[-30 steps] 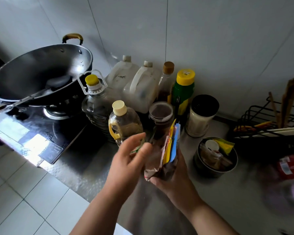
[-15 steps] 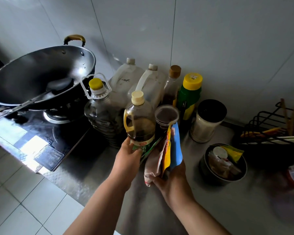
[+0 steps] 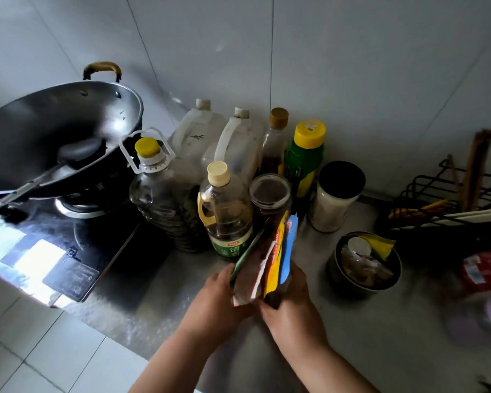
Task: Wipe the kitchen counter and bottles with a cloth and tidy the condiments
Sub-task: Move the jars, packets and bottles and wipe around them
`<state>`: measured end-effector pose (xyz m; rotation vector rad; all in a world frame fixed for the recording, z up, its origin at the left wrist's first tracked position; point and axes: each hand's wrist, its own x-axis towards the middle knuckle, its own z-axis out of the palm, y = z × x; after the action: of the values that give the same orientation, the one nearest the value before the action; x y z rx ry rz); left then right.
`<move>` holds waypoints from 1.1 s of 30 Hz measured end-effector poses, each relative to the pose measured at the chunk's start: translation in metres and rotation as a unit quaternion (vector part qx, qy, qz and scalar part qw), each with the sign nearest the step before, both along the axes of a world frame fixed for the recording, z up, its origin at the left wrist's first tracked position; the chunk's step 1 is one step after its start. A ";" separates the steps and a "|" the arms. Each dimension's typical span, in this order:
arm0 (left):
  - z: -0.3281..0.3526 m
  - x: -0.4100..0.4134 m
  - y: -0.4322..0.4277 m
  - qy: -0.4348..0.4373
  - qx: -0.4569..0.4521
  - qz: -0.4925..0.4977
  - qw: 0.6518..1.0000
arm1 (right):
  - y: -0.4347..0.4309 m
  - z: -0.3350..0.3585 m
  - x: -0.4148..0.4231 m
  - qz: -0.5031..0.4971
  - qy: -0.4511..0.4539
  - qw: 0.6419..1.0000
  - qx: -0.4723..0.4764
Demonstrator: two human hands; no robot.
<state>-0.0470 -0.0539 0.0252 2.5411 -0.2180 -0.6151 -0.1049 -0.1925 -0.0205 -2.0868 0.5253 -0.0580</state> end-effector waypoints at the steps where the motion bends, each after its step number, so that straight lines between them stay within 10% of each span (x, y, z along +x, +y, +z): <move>1: -0.003 0.003 -0.003 -0.015 0.013 -0.007 1.000 | 0.001 0.000 -0.002 0.006 0.001 1.000 0.015; 19: -0.009 0.005 -0.036 -0.015 -0.053 0.146 0.988 | -0.031 0.023 -0.001 0.051 0.042 0.997 0.033; 29: 0.005 -0.002 -0.022 0.101 0.013 0.127 0.987 | -0.111 0.014 -0.044 -0.343 0.065 0.896 0.274; 33: 0.017 -0.005 -0.027 0.156 0.002 0.131 0.979 | -0.136 0.020 -0.029 -0.347 0.081 0.879 0.317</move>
<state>-0.0521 -0.0809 0.0422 2.3801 0.2244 -0.8920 -0.1337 -0.3281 -0.0005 -1.1914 1.2006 -0.1091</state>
